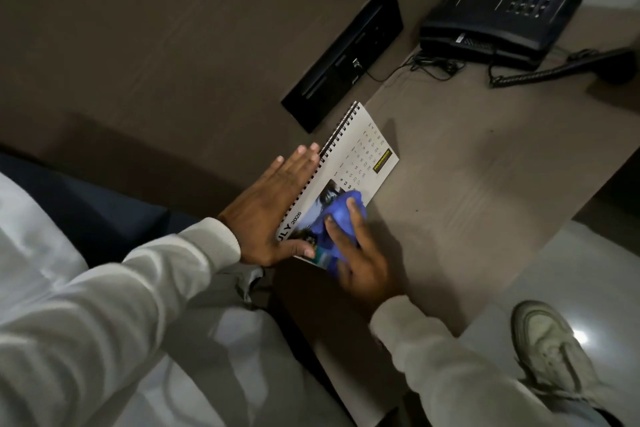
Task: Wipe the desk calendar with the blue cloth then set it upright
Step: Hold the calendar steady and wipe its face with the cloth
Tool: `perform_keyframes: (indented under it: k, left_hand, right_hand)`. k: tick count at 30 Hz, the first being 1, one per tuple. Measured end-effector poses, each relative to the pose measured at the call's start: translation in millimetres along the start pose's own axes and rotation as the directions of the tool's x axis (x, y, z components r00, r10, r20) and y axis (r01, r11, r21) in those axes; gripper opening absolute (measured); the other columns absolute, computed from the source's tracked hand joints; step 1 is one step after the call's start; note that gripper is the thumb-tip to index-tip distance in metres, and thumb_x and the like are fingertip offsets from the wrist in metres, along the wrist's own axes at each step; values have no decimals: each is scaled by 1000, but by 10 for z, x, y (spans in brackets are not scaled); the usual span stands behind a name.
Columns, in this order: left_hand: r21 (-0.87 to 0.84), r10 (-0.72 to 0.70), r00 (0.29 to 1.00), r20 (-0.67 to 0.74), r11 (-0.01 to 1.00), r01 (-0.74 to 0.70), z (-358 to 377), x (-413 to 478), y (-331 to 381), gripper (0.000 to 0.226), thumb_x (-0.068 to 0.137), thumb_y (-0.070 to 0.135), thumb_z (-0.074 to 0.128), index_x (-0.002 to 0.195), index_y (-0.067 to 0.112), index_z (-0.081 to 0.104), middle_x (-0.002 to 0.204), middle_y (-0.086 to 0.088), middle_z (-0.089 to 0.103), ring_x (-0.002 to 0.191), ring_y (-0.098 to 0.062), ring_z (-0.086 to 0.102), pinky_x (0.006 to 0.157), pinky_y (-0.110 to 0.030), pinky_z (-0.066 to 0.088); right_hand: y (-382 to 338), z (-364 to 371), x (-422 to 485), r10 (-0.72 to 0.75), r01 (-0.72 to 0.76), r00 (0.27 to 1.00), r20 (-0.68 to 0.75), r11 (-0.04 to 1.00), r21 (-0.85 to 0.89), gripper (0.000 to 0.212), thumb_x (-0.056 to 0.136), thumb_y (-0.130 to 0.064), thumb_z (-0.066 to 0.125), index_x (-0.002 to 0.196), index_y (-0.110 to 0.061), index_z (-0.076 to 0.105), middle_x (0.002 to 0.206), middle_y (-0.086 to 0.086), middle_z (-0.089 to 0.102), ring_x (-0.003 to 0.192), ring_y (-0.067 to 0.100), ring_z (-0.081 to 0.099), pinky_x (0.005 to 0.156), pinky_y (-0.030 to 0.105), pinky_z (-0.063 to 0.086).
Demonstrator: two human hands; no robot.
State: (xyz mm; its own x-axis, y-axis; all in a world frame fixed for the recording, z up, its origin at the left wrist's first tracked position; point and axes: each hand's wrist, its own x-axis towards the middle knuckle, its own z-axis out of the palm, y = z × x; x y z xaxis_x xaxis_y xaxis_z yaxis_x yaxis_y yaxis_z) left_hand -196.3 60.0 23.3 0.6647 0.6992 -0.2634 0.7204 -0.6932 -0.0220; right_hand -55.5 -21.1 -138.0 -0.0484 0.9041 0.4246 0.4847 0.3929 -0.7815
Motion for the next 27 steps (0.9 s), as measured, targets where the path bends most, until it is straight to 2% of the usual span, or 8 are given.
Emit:
perform_keyframes:
  k: [3, 7, 9, 13, 16, 21, 23, 27]
  left_hand:
    - [11, -7, 1000, 8, 1000, 7, -11, -7, 11, 121, 73, 79, 45, 153, 3, -3, 165, -14, -2, 154, -24, -5, 125, -46, 7]
    - [12, -10, 1000, 14, 1000, 10, -21, 2, 11, 121, 72, 76, 52, 153, 3, -3, 164, -13, -3, 154, -24, -5, 125, -46, 7]
    - [12, -19, 1000, 20, 1000, 19, -25, 8, 7, 122, 72, 75, 54, 153, 5, -5, 165, -11, -5, 154, -21, -7, 125, -43, 5]
    - [13, -26, 999, 22, 1000, 26, -15, -4, 5, 123, 72, 74, 57, 153, 7, -8, 165, -9, -7, 153, -19, -9, 126, -40, 3]
    - [-8, -27, 999, 17, 1000, 27, -12, -10, 8, 122, 72, 72, 59, 153, 7, -6, 165, -8, -6, 153, -19, -8, 126, -40, 4]
    - [-23, -22, 1000, -3, 999, 22, 4, -15, 0, 121, 72, 73, 57, 154, 5, -3, 165, -9, -4, 154, -20, -7, 126, -38, 4]
    - [-31, -29, 999, -16, 999, 29, 14, -11, -5, 120, 73, 73, 57, 154, 6, -2, 165, -9, -4, 154, -20, -6, 125, -38, 4]
    - [-27, -31, 999, -31, 999, 30, -3, -14, 6, 119, 72, 75, 54, 154, 9, -2, 165, -5, -5, 154, -17, -7, 125, -38, 5]
  right_hand:
    - [-45, -124, 315, 231, -220, 970, -72, 966, 137, 69, 76, 10, 63, 135, -22, 47, 155, 15, 22, 132, 26, 33, 106, 34, 28]
    - [74, -338, 813, 245, -205, 926, -289, 965, 162, 57, 80, 6, 56, 133, -15, 51, 152, 18, 31, 132, 18, 37, 103, 15, 31]
    - [133, -366, 890, 246, -209, 935, -257, 964, 161, 55, 83, 4, 53, 134, -15, 49, 153, 17, 30, 130, 26, 42, 100, 14, 35]
    - [180, -259, 743, 388, -362, 900, -196, 919, 159, 56, 81, 2, 56, 134, -12, 49, 152, 16, 32, 132, 36, 43, 101, 35, 44]
    - [97, -196, 631, 489, -465, 861, -140, 868, 175, 60, 81, 0, 58, 138, -15, 44, 154, 12, 30, 137, 32, 36, 104, 26, 31]
    - [-154, -195, 453, 595, -588, 803, -13, 797, 137, 59, 83, -7, 61, 137, -23, 45, 156, 3, 28, 132, 29, 43, 101, 33, 41]
    - [-233, -156, 392, 605, -603, 796, 27, 786, 134, 60, 81, -6, 62, 136, -22, 47, 154, 3, 31, 133, 29, 42, 104, 33, 39]
    - [-367, -261, 254, 560, -595, 802, 209, 783, 181, 55, 81, 1, 59, 133, -16, 51, 150, 7, 38, 137, 24, 36, 104, 20, 28]
